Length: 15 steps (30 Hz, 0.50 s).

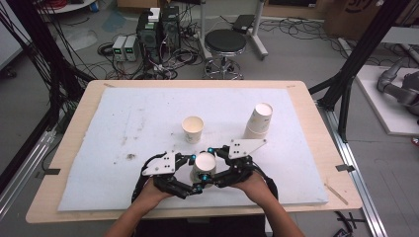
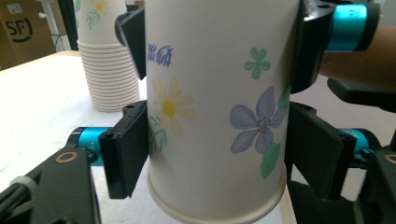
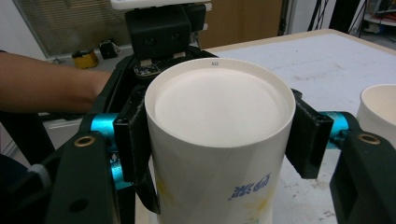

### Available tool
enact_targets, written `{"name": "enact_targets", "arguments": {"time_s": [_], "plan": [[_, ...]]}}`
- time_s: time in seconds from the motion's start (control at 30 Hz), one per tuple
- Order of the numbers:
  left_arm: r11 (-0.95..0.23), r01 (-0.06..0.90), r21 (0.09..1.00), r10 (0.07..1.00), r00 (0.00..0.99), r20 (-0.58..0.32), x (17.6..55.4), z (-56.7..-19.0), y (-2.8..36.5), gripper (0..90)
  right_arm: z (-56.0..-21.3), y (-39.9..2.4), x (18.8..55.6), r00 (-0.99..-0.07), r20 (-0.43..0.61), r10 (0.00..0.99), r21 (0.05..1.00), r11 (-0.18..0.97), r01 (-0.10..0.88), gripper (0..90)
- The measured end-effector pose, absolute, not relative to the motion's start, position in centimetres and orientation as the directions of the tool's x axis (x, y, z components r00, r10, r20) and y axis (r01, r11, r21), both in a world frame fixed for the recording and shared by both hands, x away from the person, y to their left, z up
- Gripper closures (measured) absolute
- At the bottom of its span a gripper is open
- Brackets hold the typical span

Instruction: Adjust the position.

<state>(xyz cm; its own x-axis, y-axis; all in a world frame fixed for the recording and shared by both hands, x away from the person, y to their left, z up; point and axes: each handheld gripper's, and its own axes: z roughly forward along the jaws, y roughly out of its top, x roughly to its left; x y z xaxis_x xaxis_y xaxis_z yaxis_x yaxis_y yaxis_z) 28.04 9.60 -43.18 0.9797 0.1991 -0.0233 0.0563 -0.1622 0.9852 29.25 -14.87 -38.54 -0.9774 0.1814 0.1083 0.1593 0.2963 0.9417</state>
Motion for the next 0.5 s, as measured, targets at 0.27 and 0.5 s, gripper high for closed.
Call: {"name": "enact_targets", "arguments": {"time_s": [0.27,0.5], "plan": [[-0.193,0.08,0.978,0.195,0.98,-0.041,28.1,-42.8,9.8,31.7,-38.7,-14.8,29.2,-0.97,0.142,0.2,0.937,0.289,0.197,19.9],[-0.333,0.103,0.937,0.194,0.98,-0.039,28.5,-41.7,10.1,33.2,-38.3,-14.7,29.1,-0.971,0.136,0.195,0.918,0.344,0.197,17.8]]}}
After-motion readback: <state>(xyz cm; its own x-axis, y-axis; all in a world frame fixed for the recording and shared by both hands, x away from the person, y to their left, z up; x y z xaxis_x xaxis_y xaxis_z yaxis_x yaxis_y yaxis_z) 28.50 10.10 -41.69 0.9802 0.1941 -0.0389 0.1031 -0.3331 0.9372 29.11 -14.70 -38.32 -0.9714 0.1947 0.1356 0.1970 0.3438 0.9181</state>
